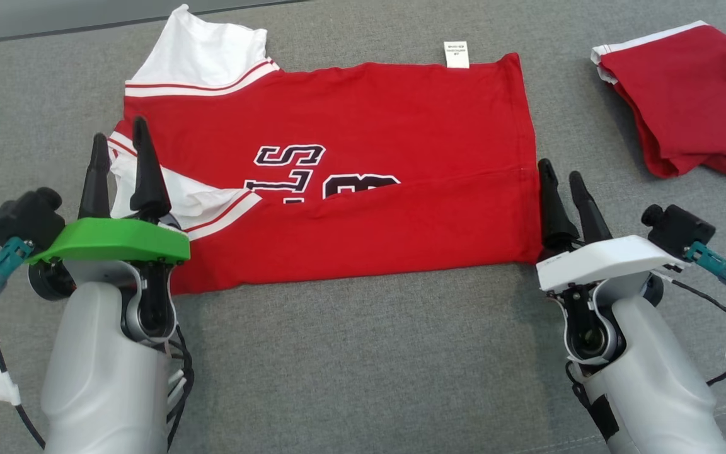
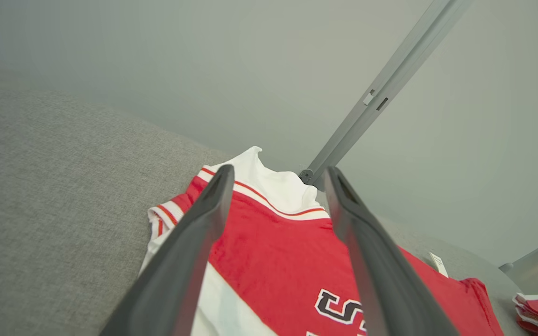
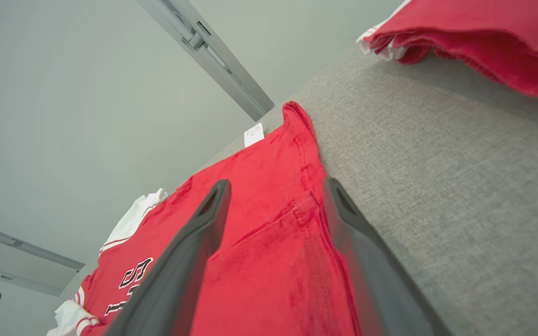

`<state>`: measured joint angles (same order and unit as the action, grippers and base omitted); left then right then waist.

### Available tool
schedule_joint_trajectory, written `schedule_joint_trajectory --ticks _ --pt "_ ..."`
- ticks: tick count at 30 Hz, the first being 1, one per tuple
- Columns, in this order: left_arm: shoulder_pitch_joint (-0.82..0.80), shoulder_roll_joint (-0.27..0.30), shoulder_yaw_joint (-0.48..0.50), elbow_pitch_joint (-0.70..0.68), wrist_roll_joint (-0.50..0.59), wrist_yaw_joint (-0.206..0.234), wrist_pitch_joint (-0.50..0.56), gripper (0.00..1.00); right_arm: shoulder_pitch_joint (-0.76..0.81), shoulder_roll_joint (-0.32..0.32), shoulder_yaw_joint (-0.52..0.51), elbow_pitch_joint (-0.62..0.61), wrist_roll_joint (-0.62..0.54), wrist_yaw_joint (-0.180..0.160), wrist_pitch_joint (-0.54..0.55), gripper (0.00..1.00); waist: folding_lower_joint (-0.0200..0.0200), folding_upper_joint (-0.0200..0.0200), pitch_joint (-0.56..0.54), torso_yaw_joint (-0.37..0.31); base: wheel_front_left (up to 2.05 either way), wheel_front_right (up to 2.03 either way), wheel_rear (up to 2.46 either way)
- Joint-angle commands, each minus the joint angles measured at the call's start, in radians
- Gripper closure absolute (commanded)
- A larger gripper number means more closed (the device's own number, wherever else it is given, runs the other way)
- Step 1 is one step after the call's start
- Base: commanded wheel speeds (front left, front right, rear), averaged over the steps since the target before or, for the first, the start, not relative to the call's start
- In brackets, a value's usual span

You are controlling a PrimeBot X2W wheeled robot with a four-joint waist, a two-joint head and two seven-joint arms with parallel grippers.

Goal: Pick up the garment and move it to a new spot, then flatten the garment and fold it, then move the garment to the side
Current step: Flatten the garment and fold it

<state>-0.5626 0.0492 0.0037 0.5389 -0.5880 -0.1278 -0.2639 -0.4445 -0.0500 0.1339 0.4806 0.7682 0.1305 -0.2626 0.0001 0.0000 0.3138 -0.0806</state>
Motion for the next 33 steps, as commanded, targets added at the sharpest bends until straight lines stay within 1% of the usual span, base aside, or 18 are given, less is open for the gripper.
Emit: schedule_joint_trajectory --ticks 1,5,7,11,13,16,18,25,33 --pt "0.029 0.003 0.003 -0.011 -0.010 -0.003 0.000 0.00 0.021 -0.002 -0.017 -0.022 -0.034 0.000 -0.003 0.00 -0.0001 0.0000 -0.007 0.005 0.00 0.00 0.00" --pt "0.090 0.007 0.020 -0.041 0.004 -0.003 0.000 0.00 0.073 -0.002 -0.073 -0.103 -0.147 0.000 -0.003 0.00 -0.0001 0.0000 -0.028 0.018 0.00 0.00 0.00" --pt "0.123 0.021 0.029 -0.053 0.006 -0.003 0.000 0.00 0.104 -0.002 -0.096 -0.141 -0.192 0.000 -0.003 0.00 -0.0001 0.0000 -0.041 0.025 0.00 0.00 0.00" --pt "0.191 0.048 0.040 -0.055 0.001 -0.001 0.007 0.00 0.167 -0.002 -0.121 -0.201 -0.235 0.000 -0.003 0.00 -0.0001 0.0000 -0.073 0.039 0.00 0.00 0.00" --pt "0.227 0.065 0.044 -0.052 -0.002 0.009 0.037 0.00 0.197 -0.002 -0.124 -0.223 -0.239 0.000 -0.003 0.00 -0.0001 0.0000 -0.088 0.045 0.00 0.00 0.00" --pt "0.276 0.089 0.033 -0.044 -0.006 0.024 0.125 0.00 0.231 -0.002 -0.121 -0.244 -0.233 0.000 -0.003 0.00 -0.0001 0.0000 -0.107 0.050 0.00 0.00 0.00" --pt "0.298 0.098 0.032 -0.044 -0.016 0.037 0.178 0.00 0.246 -0.002 -0.113 -0.251 -0.228 0.000 -0.003 0.00 -0.0001 0.0000 -0.115 0.050 0.00 0.00 0.00" --pt "0.337 0.113 0.029 -0.056 -0.046 0.054 0.296 0.00 0.262 -0.002 -0.097 -0.260 -0.219 0.000 -0.003 0.00 -0.0001 0.0000 -0.120 0.038 0.00 0.00 0.00" --pt "0.340 0.113 0.008 -0.061 -0.033 0.076 0.327 0.00 0.263 -0.002 -0.093 -0.258 -0.219 0.000 -0.003 0.00 -0.0001 0.0000 -0.108 0.018 0.00 0.00 0.00"
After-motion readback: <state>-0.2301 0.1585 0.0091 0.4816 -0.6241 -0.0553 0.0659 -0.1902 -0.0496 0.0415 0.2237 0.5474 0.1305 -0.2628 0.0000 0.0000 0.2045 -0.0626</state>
